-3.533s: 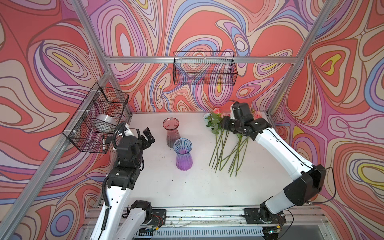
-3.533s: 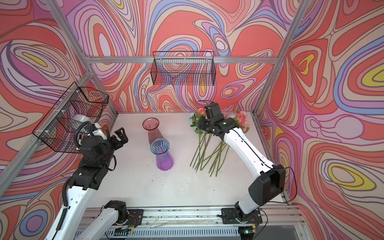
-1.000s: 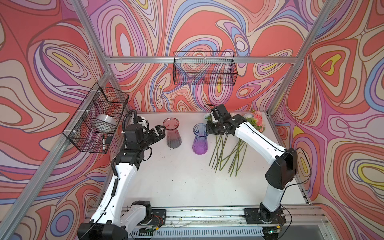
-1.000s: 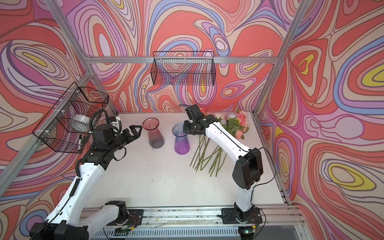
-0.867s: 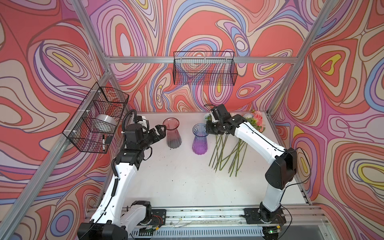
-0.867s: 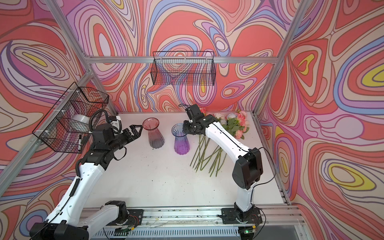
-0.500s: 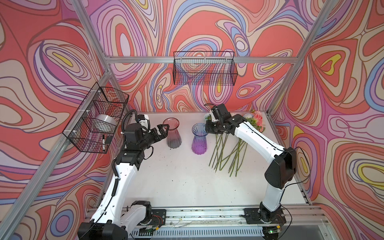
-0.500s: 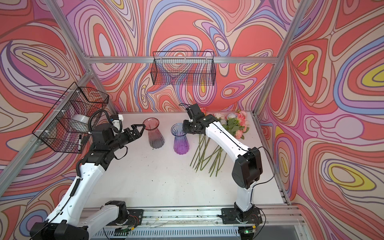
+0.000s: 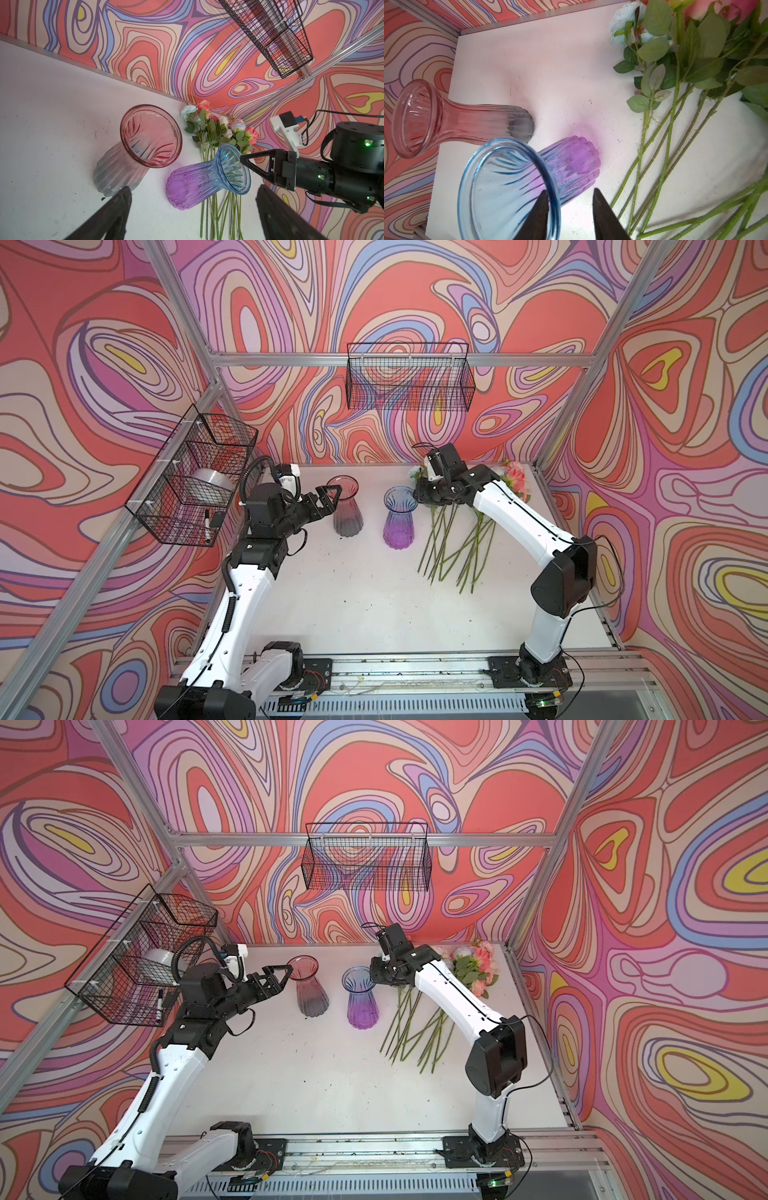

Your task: Arrange the flowers into the vase

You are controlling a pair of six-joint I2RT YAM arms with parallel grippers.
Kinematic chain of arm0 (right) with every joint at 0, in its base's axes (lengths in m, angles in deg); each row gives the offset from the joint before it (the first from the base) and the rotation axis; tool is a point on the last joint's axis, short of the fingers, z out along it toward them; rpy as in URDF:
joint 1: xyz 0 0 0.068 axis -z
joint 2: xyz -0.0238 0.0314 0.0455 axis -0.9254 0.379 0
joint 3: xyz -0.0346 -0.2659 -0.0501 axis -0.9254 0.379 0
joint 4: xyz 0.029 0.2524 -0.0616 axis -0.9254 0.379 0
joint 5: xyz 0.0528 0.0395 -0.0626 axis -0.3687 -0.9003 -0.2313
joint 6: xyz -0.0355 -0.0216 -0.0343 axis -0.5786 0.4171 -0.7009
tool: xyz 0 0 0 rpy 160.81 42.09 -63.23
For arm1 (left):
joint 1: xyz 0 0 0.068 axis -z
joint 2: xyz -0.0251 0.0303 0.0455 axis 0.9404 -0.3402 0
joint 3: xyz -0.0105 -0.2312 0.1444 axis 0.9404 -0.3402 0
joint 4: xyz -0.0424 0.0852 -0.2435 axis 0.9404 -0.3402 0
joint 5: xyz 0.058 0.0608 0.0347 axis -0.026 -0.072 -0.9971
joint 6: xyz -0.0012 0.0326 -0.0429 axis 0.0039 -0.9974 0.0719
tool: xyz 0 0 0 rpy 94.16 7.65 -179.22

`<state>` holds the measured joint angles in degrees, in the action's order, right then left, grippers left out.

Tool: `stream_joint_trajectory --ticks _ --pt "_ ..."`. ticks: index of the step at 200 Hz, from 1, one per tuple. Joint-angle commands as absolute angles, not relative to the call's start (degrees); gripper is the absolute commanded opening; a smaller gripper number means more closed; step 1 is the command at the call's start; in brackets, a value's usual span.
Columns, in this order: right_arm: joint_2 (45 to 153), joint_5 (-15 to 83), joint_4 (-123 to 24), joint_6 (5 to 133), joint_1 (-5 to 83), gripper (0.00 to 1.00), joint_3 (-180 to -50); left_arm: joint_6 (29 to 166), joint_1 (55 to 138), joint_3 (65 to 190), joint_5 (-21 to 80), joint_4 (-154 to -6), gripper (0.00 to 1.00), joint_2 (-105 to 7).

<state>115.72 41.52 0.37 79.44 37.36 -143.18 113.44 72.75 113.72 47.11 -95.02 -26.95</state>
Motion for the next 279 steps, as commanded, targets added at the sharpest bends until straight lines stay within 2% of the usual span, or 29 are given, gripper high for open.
stream_joint_trajectory --ticks 1,31,67,104,134,168,217,279 --pt "109.8 46.1 2.0 76.0 39.4 0.32 -144.8 112.6 72.7 119.2 48.1 -97.2 0.9 -27.2" --pt "106.1 45.1 -1.9 75.1 44.6 0.25 -138.8 111.7 76.2 125.4 46.4 -99.0 0.86 -28.8" --pt "104.9 42.8 -8.2 75.5 49.0 0.22 -130.9 108.6 83.9 132.5 43.8 -102.6 0.86 -34.2" --pt "107.1 42.6 -13.7 75.0 51.0 0.26 -126.1 105.6 89.2 136.2 47.1 -104.1 0.85 -42.2" --pt "110.5 44.2 -17.9 72.9 51.0 0.29 -124.3 106.6 90.6 131.6 50.7 -99.6 0.84 -44.2" --pt "116.9 44.1 -14.1 70.9 51.0 0.19 -127.1 108.2 90.6 126.3 52.8 -93.7 0.84 -42.4" --pt "122.9 44.9 -14.5 69.0 51.0 0.17 -129.4 109.1 90.6 120.7 52.1 -87.9 0.86 -36.7" --pt "130.0 42.6 -11.7 66.5 51.1 0.17 -134.5 112.6 90.7 119.6 54.1 -85.4 0.84 -38.4"
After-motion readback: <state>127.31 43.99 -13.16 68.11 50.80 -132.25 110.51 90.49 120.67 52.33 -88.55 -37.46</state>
